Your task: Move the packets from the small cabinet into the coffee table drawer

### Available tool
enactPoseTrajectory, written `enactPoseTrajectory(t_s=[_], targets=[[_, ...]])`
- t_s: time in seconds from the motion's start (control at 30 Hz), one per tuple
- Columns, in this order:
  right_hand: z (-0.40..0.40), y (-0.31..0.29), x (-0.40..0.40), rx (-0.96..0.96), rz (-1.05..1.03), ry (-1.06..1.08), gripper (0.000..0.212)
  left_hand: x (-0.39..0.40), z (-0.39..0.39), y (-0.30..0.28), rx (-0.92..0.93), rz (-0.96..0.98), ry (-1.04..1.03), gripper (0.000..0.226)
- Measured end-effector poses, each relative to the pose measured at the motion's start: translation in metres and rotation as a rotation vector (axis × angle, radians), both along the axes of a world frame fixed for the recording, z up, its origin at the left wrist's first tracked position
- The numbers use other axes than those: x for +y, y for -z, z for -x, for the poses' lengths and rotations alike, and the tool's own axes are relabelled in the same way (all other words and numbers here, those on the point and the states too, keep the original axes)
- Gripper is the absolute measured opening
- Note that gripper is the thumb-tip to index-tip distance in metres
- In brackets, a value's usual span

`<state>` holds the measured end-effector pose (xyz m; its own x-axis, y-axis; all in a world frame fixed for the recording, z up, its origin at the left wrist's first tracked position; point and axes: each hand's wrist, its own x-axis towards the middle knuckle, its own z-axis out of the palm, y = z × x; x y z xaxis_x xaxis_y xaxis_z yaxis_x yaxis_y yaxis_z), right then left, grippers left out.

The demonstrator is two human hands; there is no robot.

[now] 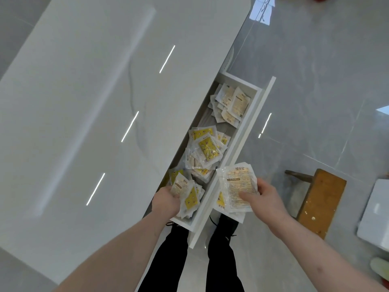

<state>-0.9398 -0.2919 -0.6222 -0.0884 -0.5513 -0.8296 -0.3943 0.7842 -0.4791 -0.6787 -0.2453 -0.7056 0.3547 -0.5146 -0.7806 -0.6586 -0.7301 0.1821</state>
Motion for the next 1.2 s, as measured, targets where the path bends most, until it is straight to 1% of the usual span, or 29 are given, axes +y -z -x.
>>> enactPoseTrajectory(t_s=[0.13,0.2,0.43,0.53,0.6,0.73,0.83,0.9,0.97,1.0,1.03,1.07,1.13,1.17,1.2], targets=[[0.002,-0.003,0.008,-0.013,-0.015,-0.014,0.039,0.012,-0.003,-0.008,-0.061,-0.089,0.181,0.02],[0.003,-0.006,0.01,-0.015,-0.011,-0.021,0.038,0.018,-0.004,-0.014,-0.058,-0.081,0.213,0.018],[0.011,-0.016,0.008,-0.024,-0.005,0.012,0.038,0.008,-0.001,-0.031,0.106,0.12,-0.029,0.016],[0.013,-0.018,0.003,-0.022,0.005,0.023,0.037,-0.012,0.006,-0.041,0.165,0.135,-0.119,0.013],[0.013,-0.019,-0.001,-0.029,0.013,0.029,0.038,-0.026,0.011,-0.041,0.201,0.127,-0.169,0.016],[0.018,-0.017,-0.01,-0.036,0.029,0.059,0.041,-0.059,0.026,-0.029,0.247,0.11,-0.173,0.028],[0.022,-0.014,-0.013,-0.048,0.037,0.065,0.041,-0.088,0.041,-0.021,0.293,0.138,-0.165,0.031],[0.025,-0.012,-0.013,-0.053,0.045,0.065,0.041,-0.104,0.044,-0.016,0.265,0.143,-0.11,0.038],[0.025,-0.01,-0.013,-0.059,0.037,0.062,0.04,-0.112,0.04,-0.015,0.18,0.122,-0.007,0.056],[0.024,-0.009,-0.013,-0.058,0.028,0.066,0.039,-0.114,0.036,-0.018,0.138,0.128,0.057,0.061],[0.023,-0.007,-0.011,-0.053,0.015,0.066,0.038,-0.114,0.032,-0.022,0.114,0.164,0.116,0.059],[0.021,-0.005,-0.01,-0.049,0.003,0.061,0.038,-0.113,0.027,-0.028,0.1,0.225,0.167,0.054],[0.012,-0.001,-0.006,-0.063,-0.02,0.049,0.039,-0.11,0.01,-0.04,0.051,0.405,0.271,0.043],[0.006,0.002,-0.004,-0.085,-0.036,0.053,0.039,-0.108,-0.001,-0.046,0.007,0.492,0.318,0.044],[-0.001,0.004,-0.003,-0.109,-0.051,0.059,0.039,-0.106,-0.015,-0.049,-0.041,0.548,0.353,0.051]])
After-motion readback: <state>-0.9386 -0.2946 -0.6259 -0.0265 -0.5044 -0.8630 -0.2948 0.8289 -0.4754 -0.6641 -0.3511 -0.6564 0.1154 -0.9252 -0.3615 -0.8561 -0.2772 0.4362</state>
